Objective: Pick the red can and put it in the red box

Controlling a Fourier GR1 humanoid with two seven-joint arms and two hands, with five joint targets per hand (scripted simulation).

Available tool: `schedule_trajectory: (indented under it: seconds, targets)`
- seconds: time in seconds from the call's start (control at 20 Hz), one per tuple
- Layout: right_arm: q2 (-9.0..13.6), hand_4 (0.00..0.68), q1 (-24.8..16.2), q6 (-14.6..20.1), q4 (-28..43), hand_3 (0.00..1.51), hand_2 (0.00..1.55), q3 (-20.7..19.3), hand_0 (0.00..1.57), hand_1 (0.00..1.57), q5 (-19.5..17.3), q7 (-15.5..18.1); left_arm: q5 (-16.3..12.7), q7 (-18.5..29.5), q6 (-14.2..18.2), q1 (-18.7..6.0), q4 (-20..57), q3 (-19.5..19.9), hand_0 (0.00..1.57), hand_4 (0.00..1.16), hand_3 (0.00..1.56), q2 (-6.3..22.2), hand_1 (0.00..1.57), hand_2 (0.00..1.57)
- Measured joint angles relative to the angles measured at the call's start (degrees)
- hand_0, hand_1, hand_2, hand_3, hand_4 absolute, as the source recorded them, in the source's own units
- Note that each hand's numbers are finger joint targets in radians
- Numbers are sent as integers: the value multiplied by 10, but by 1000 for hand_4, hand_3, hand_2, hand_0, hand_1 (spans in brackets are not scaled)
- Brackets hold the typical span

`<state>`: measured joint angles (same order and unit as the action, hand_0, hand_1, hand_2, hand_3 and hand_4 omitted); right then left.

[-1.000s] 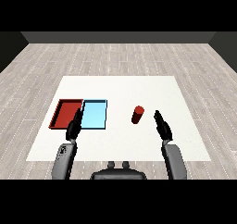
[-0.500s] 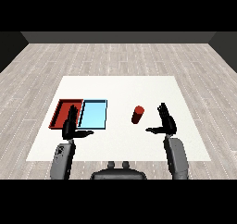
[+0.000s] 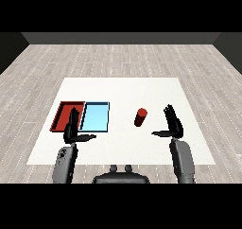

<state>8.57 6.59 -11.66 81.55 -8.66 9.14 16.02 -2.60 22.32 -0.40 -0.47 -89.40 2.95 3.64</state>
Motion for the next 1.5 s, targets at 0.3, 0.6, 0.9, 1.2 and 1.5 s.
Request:
schedule_trajectory:
  seconds: [0.3,0.6,0.9,1.2,1.5]
  targets:
    - [-6,0,16,5,-34,0,0,-2,0,0,-5,22,1,12,-2,-3,8,2,0,0,0,-3,0,0]
    - [-10,0,33,6,-52,0,0,-4,0,0,2,21,5,1,0,7,-11,0,0,0,0,-4,0,0]
    - [-14,0,75,6,-125,0,0,-4,0,0,-1,45,3,1,3,2,-5,0,0,0,0,-10,0,0]
    - [-21,0,122,9,-204,0,0,-12,0,0,6,66,-10,-20,-8,11,-30,5,0,0,0,-4,0,0]
    - [-33,0,146,16,-256,0,0,-9,0,0,7,82,-14,-24,-6,6,-37,4,0,0,0,-9,0,0]
